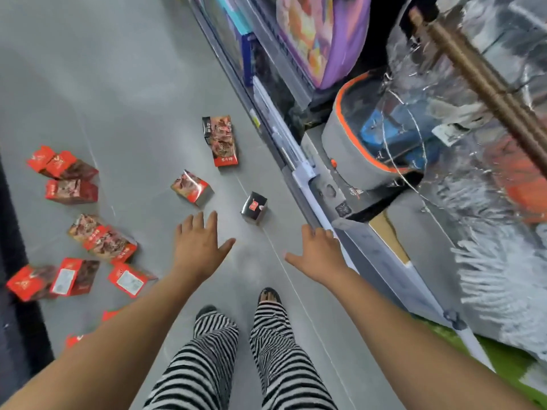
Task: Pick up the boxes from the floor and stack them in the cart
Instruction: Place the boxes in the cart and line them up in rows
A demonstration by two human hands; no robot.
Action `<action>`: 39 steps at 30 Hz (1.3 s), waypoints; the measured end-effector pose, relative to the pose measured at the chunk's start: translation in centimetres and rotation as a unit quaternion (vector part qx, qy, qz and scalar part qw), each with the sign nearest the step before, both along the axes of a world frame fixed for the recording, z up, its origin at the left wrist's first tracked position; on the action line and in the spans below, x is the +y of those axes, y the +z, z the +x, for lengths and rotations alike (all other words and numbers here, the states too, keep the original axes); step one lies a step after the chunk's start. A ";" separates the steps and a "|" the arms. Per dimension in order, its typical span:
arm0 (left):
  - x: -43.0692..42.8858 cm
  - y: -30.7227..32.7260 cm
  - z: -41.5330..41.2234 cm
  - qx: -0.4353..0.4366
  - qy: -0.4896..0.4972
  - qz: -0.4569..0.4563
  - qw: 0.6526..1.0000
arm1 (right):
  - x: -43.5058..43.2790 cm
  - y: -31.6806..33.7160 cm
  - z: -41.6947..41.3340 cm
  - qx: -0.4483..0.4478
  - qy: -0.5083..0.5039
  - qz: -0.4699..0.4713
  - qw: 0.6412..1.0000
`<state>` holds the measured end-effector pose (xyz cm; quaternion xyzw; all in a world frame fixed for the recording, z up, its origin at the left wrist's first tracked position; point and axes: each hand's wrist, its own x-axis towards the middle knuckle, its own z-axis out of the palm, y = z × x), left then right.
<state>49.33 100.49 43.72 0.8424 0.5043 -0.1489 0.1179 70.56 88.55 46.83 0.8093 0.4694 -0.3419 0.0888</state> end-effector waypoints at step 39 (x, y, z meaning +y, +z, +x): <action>27.1 -55.1 -3.2 -0.121 -0.067 0.261 0.955 | 23.4 -54.0 -3.3 -0.094 -0.039 0.170 0.980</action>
